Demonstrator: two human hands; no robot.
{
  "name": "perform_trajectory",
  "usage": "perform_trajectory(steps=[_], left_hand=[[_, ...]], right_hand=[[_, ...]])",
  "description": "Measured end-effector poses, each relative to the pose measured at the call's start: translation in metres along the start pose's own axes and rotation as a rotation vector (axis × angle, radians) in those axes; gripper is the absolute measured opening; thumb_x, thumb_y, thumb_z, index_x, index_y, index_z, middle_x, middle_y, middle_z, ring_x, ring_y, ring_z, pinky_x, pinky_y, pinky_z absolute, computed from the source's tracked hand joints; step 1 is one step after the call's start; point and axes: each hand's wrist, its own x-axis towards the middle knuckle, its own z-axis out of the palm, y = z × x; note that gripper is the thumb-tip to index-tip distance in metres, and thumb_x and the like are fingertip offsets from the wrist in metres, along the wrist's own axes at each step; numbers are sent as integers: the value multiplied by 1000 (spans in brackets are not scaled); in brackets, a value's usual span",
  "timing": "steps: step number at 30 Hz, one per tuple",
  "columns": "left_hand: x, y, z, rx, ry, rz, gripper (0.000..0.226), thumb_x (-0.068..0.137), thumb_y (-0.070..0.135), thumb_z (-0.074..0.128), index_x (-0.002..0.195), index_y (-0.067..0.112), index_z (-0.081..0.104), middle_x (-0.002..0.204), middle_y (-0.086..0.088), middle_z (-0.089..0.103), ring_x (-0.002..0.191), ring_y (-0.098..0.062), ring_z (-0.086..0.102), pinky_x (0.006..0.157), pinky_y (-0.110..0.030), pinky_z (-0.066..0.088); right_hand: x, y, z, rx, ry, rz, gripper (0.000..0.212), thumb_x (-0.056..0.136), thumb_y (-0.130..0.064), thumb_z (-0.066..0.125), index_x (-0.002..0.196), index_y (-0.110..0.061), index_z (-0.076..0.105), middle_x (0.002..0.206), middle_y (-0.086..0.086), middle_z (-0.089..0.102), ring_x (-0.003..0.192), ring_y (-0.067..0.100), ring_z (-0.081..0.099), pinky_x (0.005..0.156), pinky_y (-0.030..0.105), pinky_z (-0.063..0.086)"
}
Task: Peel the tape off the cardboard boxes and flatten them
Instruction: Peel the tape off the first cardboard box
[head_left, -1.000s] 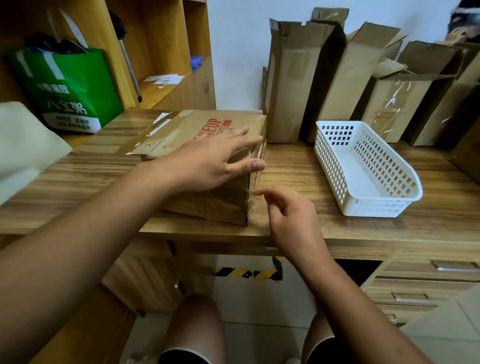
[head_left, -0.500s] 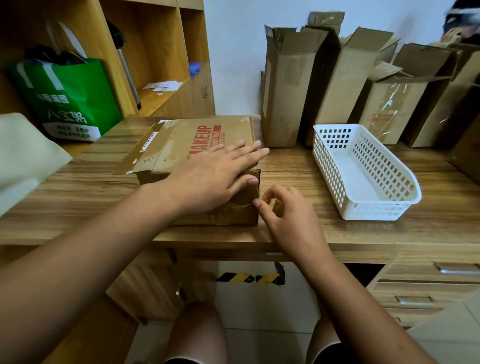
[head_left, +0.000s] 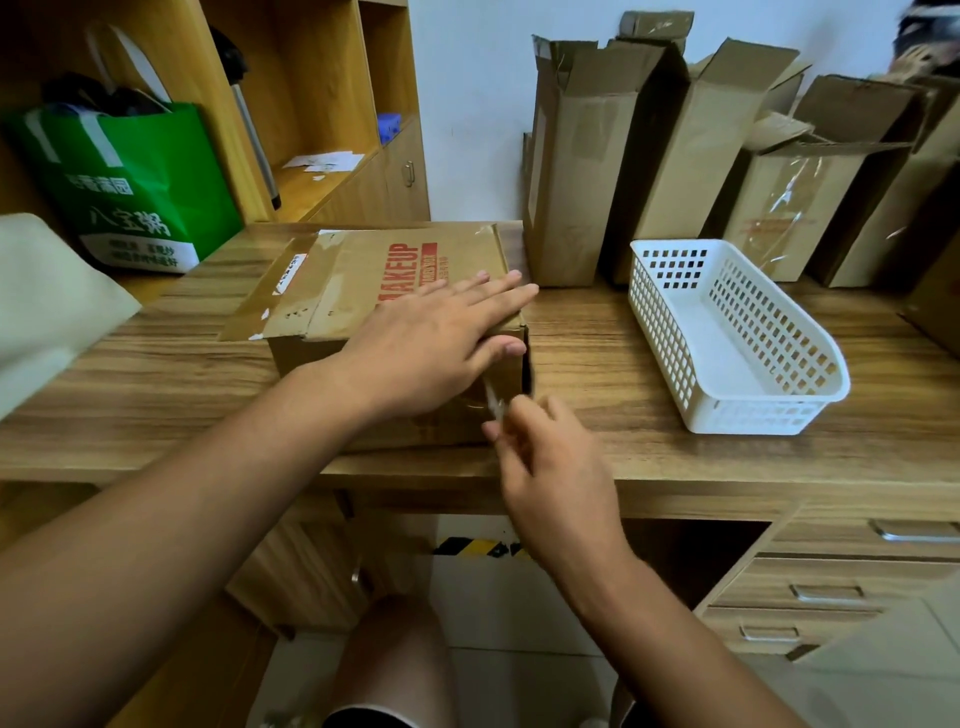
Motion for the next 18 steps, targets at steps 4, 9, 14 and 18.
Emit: perform_trajectory(steps=[4, 9, 14, 18], left_hand=[[3, 1, 0, -14, -5, -9, 59, 102, 57, 26, 158, 44, 11, 164, 21, 9, 152, -6, 12, 121, -31, 14], [4, -1, -4, -94, -55, -21, 59, 102, 56, 34, 157, 46, 13, 164, 22, 10, 151, -5, 12, 121, -34, 14], [5, -2, -11, -182, -99, -116, 63, 99, 55, 47, 153, 45, 17, 156, 3, 40, 139, -24, 40, 110, -42, 35], [2, -15, -22, -280, -180, -42, 60, 99, 49, 53, 152, 48, 25, 160, 14, 33, 143, -11, 34, 116, -30, 27]], right_hand=[[-16, -12, 14, -5, -82, -64, 29, 100, -38, 53, 85, -38, 29, 88, -14, 37, 67, 1, 39, 52, 15, 23], [-3, 4, 0, 172, 9, 81, 30, 91, -51, 62, 82, -24, 51, 86, -11, 47, 76, 6, 50, 62, 23, 45], [10, 12, -16, 229, 73, 169, 27, 90, -43, 71, 79, -26, 52, 87, -9, 49, 80, 1, 50, 65, 11, 41], [11, 10, -16, 300, 107, 160, 27, 93, -30, 71, 75, -23, 52, 86, -3, 53, 81, 0, 49, 69, 8, 39]])
